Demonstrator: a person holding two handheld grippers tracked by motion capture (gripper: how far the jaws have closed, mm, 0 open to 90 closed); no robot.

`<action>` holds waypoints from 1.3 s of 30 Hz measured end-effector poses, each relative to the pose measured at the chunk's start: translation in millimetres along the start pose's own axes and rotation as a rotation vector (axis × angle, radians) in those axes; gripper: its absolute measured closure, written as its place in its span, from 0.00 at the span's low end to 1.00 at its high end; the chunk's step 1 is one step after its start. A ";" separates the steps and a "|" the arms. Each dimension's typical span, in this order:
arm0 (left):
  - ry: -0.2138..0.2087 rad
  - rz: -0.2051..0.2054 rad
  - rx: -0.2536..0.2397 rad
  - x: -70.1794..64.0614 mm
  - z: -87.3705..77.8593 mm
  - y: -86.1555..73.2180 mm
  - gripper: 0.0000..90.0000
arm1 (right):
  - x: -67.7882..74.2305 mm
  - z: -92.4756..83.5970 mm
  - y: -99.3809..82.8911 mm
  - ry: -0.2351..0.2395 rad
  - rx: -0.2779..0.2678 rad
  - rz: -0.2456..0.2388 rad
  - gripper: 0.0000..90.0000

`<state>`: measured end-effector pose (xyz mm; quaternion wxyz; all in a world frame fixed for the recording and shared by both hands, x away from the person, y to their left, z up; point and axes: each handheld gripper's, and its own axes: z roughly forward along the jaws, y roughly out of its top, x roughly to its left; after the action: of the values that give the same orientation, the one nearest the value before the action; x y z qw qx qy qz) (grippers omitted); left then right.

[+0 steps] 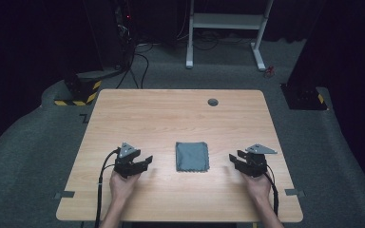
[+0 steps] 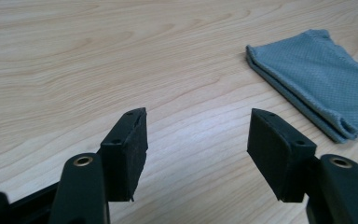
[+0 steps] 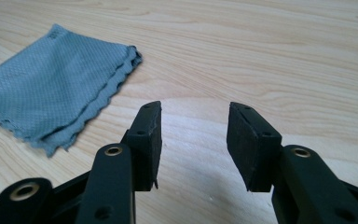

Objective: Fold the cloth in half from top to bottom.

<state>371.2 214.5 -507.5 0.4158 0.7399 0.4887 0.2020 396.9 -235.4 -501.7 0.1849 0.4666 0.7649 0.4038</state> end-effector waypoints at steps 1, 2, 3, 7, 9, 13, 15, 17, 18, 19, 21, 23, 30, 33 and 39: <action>0.014 -0.009 0.001 2.8 -2.0 -2.8 0.42 | -2.8 -1.7 -3.0 -0.008 0.005 0.006 0.61; 0.018 -0.009 0.004 4.3 -2.9 -3.9 0.42 | -4.1 -2.6 -4.4 -0.012 0.005 0.013 0.61; 0.026 -0.016 0.004 6.1 -3.6 -5.9 0.42 | -5.5 -3.2 -5.4 -0.013 0.006 0.014 0.61; 0.046 -0.032 0.006 10.4 -5.6 -12.7 0.42 | -10.4 -7.0 -9.9 -0.035 0.008 0.021 0.61; 0.052 -0.026 0.010 12.1 -6.1 -15.1 0.42 | -11.7 -8.0 -12.2 -0.041 0.013 0.022 0.61; 0.067 -0.028 0.021 13.2 -4.7 -19.5 0.42 | -12.8 -7.4 -16.9 -0.064 0.030 -0.004 0.60; 0.076 -0.026 0.027 13.9 -3.5 -21.1 0.42 | -12.3 -6.2 -19.8 -0.071 0.043 0.000 0.60; 0.091 -0.014 0.041 14.1 -1.6 -22.6 0.42 | -12.2 -4.7 -21.6 -0.080 0.058 -0.011 0.60; 0.099 -0.008 0.052 14.5 -1.2 -22.4 0.42 | -12.0 -3.6 -22.8 -0.083 0.063 -0.022 0.59; 0.104 -0.005 0.057 14.3 -1.2 -22.3 0.41 | -11.6 -2.9 -23.5 -0.084 0.066 -0.024 0.59; 0.105 -0.008 0.056 14.5 -1.3 -22.4 0.41 | -10.7 -0.9 -25.3 -0.089 0.077 -0.028 0.58; 0.108 -0.017 0.076 15.0 0.5 -22.0 0.41 | -8.9 -0.4 -25.3 -0.103 0.084 -0.039 0.58; 0.133 0.035 0.099 7.8 4.2 -21.1 0.36 | -7.6 -0.2 -25.6 -0.135 0.090 -0.026 0.49; 0.132 0.033 0.099 7.7 4.2 -21.1 0.36 | -7.6 -0.1 -25.6 -0.136 0.090 -0.026 0.48; 0.119 0.020 0.096 8.5 3.9 -21.3 0.35 | -7.8 -0.1 -25.6 -0.136 0.090 -0.027 0.48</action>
<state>365.9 224.2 -528.0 0.3480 0.7504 0.5144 0.2263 386.2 -248.3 -522.6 0.2205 0.4906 0.7742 0.3338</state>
